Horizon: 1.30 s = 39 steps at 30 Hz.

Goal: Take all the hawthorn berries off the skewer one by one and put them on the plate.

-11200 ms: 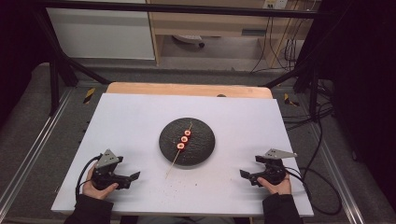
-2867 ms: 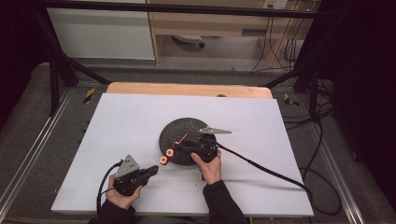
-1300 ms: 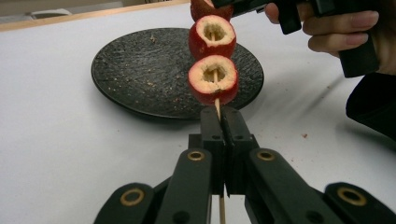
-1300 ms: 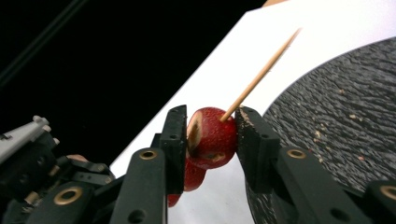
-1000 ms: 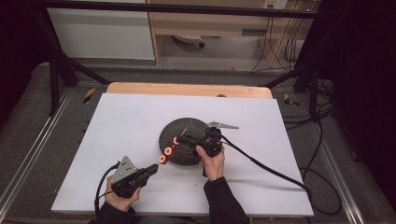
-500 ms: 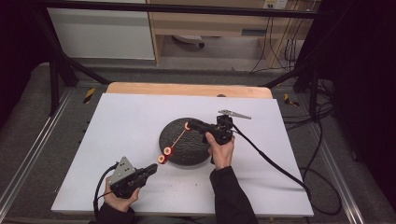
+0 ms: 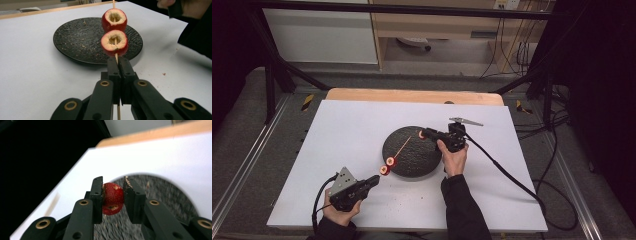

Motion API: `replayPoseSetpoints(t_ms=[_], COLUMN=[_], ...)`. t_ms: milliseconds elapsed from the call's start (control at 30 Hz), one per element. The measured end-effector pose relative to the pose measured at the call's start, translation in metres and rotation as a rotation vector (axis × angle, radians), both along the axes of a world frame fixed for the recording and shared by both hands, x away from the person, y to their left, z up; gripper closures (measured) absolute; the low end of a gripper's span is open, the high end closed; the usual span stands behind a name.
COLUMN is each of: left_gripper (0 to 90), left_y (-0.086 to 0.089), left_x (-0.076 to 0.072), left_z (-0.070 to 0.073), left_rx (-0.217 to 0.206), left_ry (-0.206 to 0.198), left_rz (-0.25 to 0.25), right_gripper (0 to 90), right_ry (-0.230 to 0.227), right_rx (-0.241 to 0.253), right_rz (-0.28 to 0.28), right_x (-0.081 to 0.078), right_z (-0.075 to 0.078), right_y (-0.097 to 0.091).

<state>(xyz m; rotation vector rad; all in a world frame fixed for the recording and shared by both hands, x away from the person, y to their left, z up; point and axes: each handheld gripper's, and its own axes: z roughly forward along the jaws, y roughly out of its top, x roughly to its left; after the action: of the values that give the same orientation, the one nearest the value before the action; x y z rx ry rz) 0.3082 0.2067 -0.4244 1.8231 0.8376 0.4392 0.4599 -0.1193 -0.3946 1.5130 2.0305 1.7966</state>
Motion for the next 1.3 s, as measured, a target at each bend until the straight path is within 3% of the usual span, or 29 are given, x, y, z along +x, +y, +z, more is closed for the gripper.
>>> replayPoseSetpoints(t_ms=[300, 500, 700, 800, 1033, 1200, 1300], left_gripper=[88.6, 88.6, 88.6, 88.5, 88.5, 88.5, 88.5], left_y=[0.001, 0.0, -0.001, -0.001, -0.001, -0.001, -0.002], left_x=[0.001, 0.002, 0.002, 0.002, 0.002, 0.002, 0.002], left_z=[-0.001, -0.002, -0.002, -0.002, -0.002, -0.002, -0.002], left_rx=[0.004, 0.007, 0.009, 0.012, 0.011, 0.011, 0.015], left_ry=[0.01, 0.015, 0.017, 0.019, 0.024, 0.023, 0.022], left_rz=[0.008, 0.005, 0.006, 0.005, 0.008, 0.009, 0.008], right_gripper=[71.1, 71.0, 68.8, 63.2, 43.5, 20.2, 12.7], right_ry=[0.1, 0.144, 0.157, 0.146, 0.06, -0.007, -0.026], right_rx=[-0.091, -0.135, -0.165, -0.172, -0.187, -0.154, -0.128], right_rz=[0.055, 0.069, 0.061, 0.057, 0.042, 0.074, 0.103], right_x=[-0.002, -0.003, -0.003, -0.004, -0.01, -0.022, -0.031], right_z=[-0.04, -0.053, -0.057, -0.056, -0.043, -0.031, -0.027], right_y=[0.017, 0.022, 0.022, 0.021, 0.014, 0.011, 0.012])
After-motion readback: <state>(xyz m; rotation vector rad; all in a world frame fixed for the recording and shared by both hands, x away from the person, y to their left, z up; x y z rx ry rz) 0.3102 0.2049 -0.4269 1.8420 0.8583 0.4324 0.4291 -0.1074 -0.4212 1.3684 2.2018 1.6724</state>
